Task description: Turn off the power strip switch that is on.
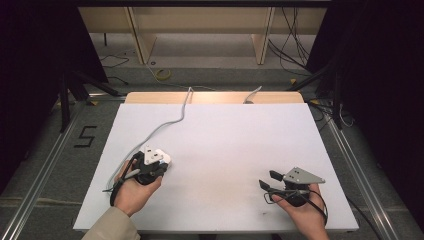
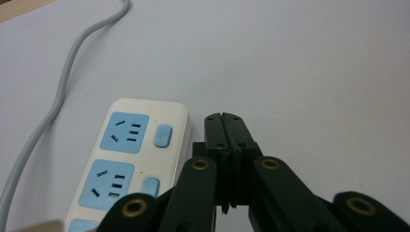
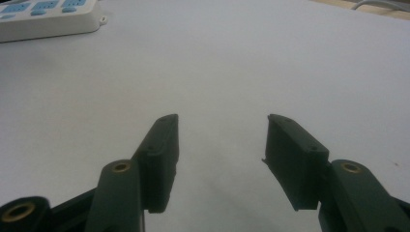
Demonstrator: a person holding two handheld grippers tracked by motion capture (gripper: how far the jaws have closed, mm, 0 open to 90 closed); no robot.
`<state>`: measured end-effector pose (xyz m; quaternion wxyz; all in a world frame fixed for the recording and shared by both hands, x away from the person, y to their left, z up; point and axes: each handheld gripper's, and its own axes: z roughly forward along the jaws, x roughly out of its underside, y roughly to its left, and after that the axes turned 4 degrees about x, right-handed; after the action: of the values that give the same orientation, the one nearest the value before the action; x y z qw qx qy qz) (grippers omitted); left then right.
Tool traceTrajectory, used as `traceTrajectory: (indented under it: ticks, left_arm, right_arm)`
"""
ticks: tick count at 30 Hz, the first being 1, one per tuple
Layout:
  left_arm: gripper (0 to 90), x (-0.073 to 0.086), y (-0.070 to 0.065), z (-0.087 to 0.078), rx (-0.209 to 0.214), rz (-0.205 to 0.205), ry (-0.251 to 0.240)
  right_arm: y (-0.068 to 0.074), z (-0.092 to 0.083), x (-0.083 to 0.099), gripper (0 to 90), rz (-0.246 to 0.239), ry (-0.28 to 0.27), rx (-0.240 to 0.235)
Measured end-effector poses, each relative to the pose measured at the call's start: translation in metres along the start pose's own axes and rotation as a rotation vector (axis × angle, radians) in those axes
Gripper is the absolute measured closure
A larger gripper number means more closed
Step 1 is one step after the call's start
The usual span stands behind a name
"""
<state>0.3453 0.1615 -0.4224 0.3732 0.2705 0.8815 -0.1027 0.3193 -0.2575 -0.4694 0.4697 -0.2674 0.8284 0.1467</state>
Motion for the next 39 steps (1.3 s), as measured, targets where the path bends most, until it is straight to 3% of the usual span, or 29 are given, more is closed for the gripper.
traceTrajectory:
  ticks: [39]
  left_arm:
    - [89.5,0.005,0.021,-0.008,-0.028,-0.057,0.02]
  right_arm:
    - [0.001,0.0,0.0,45.2,0.002,-0.004,-0.002]
